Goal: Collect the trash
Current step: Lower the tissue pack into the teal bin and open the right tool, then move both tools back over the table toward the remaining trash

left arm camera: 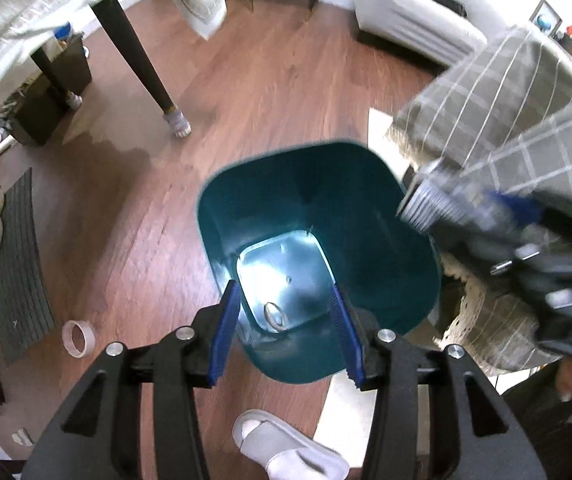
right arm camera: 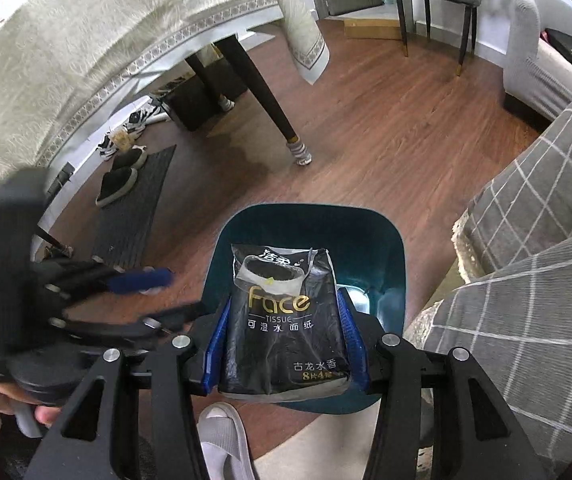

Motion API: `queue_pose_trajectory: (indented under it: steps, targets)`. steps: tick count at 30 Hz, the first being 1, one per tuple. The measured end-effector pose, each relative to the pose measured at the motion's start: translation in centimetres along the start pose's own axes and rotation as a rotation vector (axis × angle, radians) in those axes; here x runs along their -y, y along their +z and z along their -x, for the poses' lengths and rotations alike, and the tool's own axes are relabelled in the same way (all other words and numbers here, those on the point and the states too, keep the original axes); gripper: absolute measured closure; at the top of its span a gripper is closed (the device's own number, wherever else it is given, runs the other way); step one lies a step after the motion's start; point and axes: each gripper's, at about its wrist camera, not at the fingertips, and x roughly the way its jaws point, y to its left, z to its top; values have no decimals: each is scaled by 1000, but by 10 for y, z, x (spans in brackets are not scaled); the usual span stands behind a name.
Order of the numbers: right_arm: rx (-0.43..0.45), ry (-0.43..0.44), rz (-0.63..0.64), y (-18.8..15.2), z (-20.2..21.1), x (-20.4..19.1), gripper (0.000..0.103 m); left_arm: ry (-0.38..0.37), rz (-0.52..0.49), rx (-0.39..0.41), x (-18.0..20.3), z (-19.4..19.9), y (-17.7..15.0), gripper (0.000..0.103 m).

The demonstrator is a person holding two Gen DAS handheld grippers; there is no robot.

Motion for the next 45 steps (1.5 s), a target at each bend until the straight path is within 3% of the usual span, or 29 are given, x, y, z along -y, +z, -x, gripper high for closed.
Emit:
queue_pose_trajectory:
  steps: [15, 22, 27, 35, 41, 45]
  targets:
    - [-127, -47, -23, -21, -66, 7, 52, -30, 46, 168, 0, 68, 22, 74]
    - [-149, -72, -12, -25, -79, 4, 51, -71, 62, 237, 16, 101, 37, 76]
    - [-144, -97, -1, -22, -83, 0, 35, -78, 45, 281, 27, 121, 44, 76]
    - [-102, -84, 44, -14, -62, -10, 35, -82, 41, 335, 28, 143, 47, 76]
    - [-16, -62, 88, -1, -18, -19, 35, -17, 8, 389, 31, 165, 48, 71]
    - [64, -56, 139, 7, 21, -31, 38, -15, 3, 426, 29, 179, 49, 69]
